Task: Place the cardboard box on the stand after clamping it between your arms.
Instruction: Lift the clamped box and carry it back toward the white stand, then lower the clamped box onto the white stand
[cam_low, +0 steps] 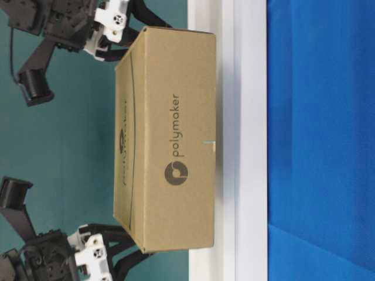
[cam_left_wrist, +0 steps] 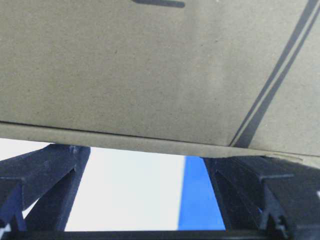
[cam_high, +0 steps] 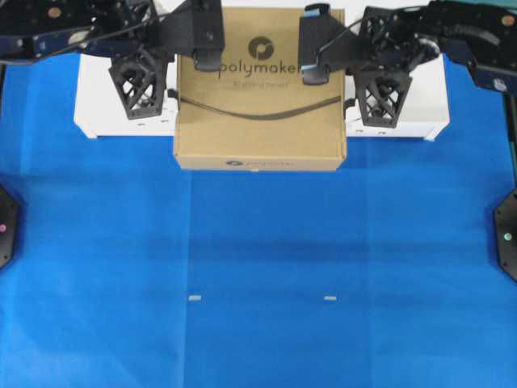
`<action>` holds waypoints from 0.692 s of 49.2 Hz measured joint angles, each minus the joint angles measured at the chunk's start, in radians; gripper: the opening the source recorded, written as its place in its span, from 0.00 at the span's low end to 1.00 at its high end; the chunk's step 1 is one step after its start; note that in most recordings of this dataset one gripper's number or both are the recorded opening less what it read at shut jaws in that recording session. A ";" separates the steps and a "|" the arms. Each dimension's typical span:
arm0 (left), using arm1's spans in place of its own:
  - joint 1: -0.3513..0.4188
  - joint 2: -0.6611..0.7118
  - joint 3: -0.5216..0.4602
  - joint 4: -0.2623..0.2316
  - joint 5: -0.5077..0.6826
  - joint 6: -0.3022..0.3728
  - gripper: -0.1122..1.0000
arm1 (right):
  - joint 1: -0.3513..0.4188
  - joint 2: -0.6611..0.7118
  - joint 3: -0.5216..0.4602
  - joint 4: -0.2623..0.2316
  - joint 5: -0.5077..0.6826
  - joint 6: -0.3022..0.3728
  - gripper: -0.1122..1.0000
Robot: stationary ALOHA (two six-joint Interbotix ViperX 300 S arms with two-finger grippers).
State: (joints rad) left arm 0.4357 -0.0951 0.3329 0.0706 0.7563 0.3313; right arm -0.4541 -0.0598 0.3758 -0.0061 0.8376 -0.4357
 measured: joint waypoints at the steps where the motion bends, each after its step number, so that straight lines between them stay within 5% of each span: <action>1: 0.005 0.008 -0.005 0.000 0.000 0.003 0.88 | -0.005 0.005 -0.002 0.000 0.000 -0.008 0.99; 34: 0.144 0.147 -0.127 0.005 -0.003 0.060 0.88 | -0.196 0.160 -0.161 0.057 -0.006 -0.224 0.99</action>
State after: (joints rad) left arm 0.5798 0.0522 0.2056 0.0752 0.7532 0.3912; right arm -0.6504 0.0997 0.2148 0.0506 0.8314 -0.6596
